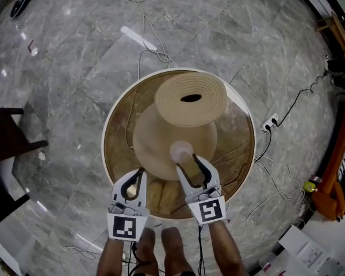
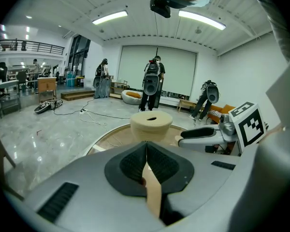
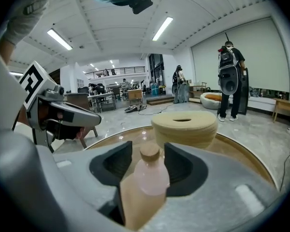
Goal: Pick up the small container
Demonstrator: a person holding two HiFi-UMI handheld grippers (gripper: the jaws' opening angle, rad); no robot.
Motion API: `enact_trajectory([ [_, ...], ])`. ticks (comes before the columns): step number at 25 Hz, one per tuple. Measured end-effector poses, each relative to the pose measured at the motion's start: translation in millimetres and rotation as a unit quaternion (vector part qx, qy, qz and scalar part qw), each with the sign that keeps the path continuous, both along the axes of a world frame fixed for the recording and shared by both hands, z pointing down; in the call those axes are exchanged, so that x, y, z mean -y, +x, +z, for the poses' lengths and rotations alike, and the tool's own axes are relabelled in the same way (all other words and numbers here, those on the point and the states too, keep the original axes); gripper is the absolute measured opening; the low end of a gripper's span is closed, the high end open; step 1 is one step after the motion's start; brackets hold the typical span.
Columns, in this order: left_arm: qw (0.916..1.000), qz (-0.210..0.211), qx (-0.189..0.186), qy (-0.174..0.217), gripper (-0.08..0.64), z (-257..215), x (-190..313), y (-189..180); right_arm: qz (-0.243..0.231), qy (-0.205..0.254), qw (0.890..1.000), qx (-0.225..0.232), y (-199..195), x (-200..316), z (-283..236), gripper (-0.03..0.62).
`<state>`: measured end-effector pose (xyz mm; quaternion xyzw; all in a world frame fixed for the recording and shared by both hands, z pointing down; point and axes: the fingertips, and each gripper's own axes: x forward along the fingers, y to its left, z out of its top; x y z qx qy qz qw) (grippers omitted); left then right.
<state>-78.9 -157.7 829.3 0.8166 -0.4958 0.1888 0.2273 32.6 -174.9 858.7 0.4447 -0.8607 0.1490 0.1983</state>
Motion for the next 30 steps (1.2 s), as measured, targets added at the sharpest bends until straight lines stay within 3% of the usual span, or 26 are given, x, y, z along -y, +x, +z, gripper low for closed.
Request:
enact_trajectory([
  [5, 1.0, -0.002, -0.003, -0.005, 0.018, 4.2, 4.1, 4.6, -0.005, -0.005, 1.0, -0.004, -1.3, 7.6, 13.3, 0.242],
  [20, 0.9994, -0.028, 0.0, -0.022, 0.018, 26.8, 10.0, -7.1, -0.016, -0.004, 1.0, -0.004, -16.0, 25.7, 38.7, 0.243],
  [30, 0.9991, -0.038, 0.005, -0.021, 0.018, 26.8, 9.4, -14.5, -0.003, 0.011, 0.999, -0.044, -12.5, 23.4, 36.8, 0.136],
])
